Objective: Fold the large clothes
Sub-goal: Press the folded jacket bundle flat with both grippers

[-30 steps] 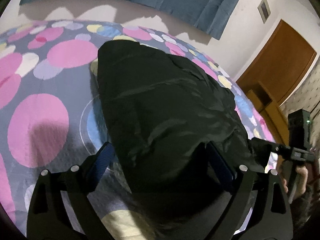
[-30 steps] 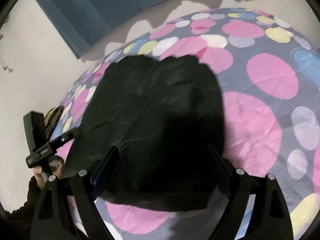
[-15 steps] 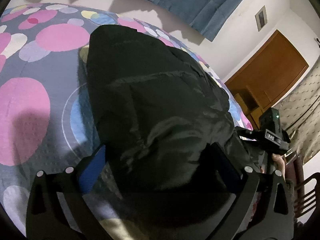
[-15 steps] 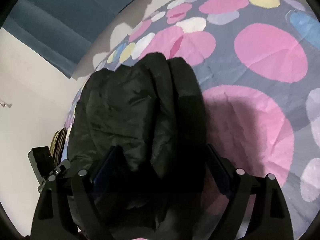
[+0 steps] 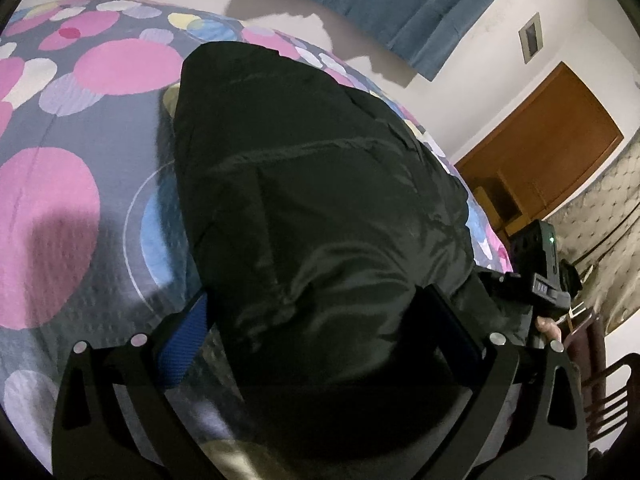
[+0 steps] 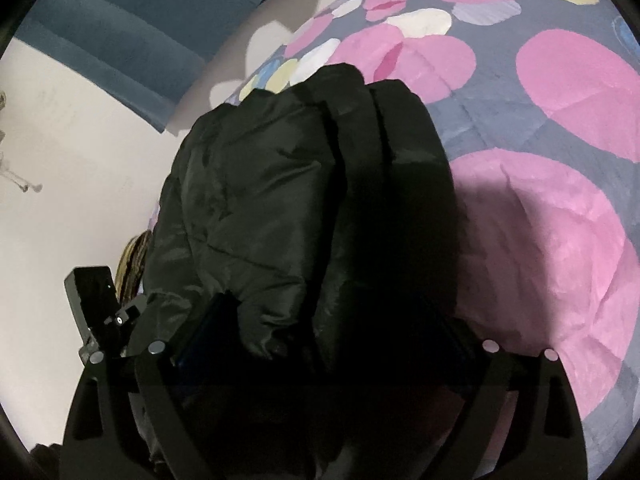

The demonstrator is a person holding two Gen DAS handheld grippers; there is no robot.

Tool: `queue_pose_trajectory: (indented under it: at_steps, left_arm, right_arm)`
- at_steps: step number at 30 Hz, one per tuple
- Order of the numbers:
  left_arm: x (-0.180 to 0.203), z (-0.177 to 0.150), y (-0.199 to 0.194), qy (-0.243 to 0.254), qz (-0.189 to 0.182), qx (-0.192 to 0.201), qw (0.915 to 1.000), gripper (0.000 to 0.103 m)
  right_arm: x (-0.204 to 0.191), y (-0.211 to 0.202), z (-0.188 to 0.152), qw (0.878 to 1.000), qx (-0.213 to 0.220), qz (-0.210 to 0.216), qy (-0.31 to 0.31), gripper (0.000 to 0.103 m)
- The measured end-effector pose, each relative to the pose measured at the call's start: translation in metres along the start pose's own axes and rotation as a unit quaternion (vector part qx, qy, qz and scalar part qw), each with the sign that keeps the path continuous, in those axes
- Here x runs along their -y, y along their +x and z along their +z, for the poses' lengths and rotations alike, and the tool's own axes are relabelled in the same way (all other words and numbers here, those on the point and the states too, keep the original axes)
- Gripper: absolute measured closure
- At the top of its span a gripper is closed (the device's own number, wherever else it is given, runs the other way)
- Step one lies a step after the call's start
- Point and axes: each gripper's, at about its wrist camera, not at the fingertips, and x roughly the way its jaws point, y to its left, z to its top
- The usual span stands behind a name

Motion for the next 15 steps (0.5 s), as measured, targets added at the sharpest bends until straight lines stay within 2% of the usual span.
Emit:
queue_pose_trajectory:
  at_steps: [5,8,12,15]
  left_arm:
    - [0.011,-0.004,0.002,0.016,0.025,0.007,0.9995,0.002]
    - [0.008,-0.002,0.002,0.013,0.022,0.002,0.9997,0.002]
    - [0.000,0.002,-0.001,0.010,0.008,-0.005,0.9999,0.002]
    - [-0.003,0.003,-0.006,0.012,0.017,0.013,0.9997,0.002]
  right_arm:
    - [0.001,0.012,0.001,1.000,-0.008,-0.012,0.004,0.011]
    - [-0.010,0.014,-0.001,0.999,0.000,-0.034,-0.017,0.012]
    - [-0.015,0.012,-0.001,0.999,0.005,-0.044,-0.025,0.013]
    - [-0.014,0.014,0.002,0.999,0.001,-0.043,-0.023,0.013]
